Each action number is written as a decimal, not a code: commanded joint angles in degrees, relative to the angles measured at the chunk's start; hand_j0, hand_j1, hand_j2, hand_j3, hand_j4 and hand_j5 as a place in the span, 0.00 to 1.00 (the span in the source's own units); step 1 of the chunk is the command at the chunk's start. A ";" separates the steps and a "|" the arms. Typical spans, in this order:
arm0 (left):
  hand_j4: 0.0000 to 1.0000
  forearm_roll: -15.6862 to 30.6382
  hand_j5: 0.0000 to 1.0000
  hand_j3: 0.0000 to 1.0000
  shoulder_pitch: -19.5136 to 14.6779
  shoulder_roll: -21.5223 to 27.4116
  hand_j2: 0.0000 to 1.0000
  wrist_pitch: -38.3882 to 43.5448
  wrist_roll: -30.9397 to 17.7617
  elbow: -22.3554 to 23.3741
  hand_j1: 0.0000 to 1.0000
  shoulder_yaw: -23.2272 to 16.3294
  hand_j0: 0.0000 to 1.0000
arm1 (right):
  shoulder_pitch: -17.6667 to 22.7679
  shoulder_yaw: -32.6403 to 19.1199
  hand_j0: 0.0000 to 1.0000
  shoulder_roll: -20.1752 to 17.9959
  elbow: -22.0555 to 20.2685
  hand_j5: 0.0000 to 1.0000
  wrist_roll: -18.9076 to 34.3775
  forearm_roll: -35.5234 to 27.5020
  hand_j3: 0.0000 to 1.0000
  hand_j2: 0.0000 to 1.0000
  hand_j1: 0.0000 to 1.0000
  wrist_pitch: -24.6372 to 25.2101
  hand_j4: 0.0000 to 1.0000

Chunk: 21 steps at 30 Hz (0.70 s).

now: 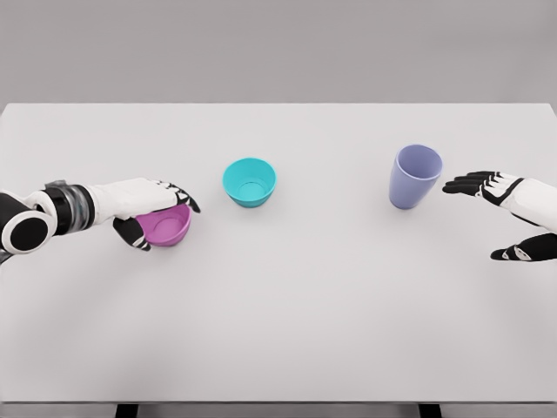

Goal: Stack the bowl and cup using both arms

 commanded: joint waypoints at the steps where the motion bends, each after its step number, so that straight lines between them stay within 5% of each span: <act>1: 0.71 0.05 0.71 0.71 0.00 0.05 0.71 0.01 0.01 0.00 0.71 0.10 0.71 | 0.00 0.00 1.00 -0.04 0.05 1.00 -0.03 -0.40 1.00 1.00 1.00 0.17 1.00; 21: 0.60 0.05 0.60 0.60 -4.57 -0.04 0.60 -0.70 0.01 -0.09 0.60 0.54 0.60 | -0.35 -0.09 1.00 -0.04 1.55 1.00 -0.03 -0.40 1.00 1.00 1.00 0.17 1.00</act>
